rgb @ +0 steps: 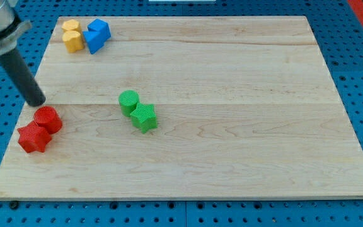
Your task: Place the yellow blocks close to the red circle
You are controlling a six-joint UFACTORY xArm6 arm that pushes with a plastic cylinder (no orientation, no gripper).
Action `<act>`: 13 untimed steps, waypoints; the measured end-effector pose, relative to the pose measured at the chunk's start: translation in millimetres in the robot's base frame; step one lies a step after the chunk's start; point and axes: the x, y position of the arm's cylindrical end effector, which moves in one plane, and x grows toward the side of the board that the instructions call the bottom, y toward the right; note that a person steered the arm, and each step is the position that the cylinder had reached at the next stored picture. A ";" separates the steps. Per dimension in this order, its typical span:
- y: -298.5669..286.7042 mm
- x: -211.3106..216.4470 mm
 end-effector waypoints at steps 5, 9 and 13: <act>-38.9 -189.8; -16.0 -235.8; 38.1 -95.4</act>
